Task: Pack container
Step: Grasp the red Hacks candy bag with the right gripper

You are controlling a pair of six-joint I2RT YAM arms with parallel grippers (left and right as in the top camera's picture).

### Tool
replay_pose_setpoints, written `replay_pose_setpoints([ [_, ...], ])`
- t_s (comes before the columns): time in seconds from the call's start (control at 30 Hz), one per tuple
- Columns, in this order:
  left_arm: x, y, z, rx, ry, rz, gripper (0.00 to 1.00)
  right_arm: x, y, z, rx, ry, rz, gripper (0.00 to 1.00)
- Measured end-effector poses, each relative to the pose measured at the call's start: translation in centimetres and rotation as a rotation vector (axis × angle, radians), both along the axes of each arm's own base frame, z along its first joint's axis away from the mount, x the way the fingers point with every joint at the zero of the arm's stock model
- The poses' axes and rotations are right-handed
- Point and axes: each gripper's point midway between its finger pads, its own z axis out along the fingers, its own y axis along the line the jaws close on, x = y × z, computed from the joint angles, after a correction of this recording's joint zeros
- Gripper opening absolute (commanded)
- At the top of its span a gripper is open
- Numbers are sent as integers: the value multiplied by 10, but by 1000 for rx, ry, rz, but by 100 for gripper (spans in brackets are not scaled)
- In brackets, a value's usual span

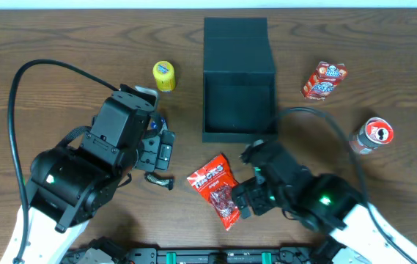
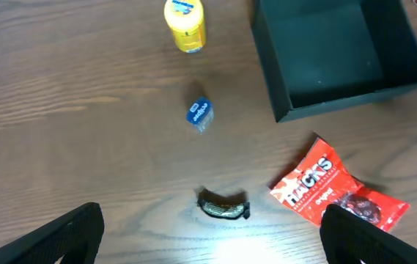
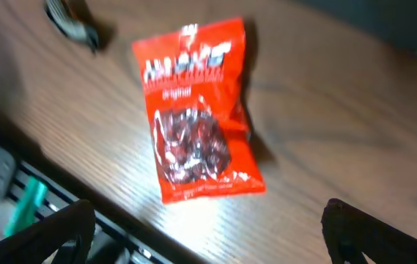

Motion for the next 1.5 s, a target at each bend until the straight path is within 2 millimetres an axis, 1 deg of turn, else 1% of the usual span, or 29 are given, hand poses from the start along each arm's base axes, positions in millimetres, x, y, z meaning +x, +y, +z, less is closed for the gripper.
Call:
replay_pose_setpoints([
  [0.23, 2, 6, 3, -8, -17, 57, 95, -1, 2, -38, -129, 107, 15, 99],
  [0.4, -1, 17, 13, -7, -69, 102, 95, 2, 7, -55, -167, 139, 23, 99],
  [0.53, -3, 25, 20, 3, -102, 125, 95, 1, 9, -60, -195, 130, 69, 99],
  [0.7, -4, 32, 19, 17, -101, 167, 95, 1, 17, -64, -210, 97, 116, 99],
  [0.83, -3, 35, 20, 14, -111, 197, 95, 4, 23, -66, -203, 81, 123, 99],
  [0.97, -3, 35, 20, 12, -110, 201, 95, 4, 22, -72, -224, 94, 122, 99],
  [1.3, -3, 35, 20, 4, -110, 210, 95, 2, 32, -101, -294, 109, 120, 99],
  [1.5, -3, 35, 20, 4, -110, 210, 95, 7, 31, -113, -326, 110, 77, 99],
])
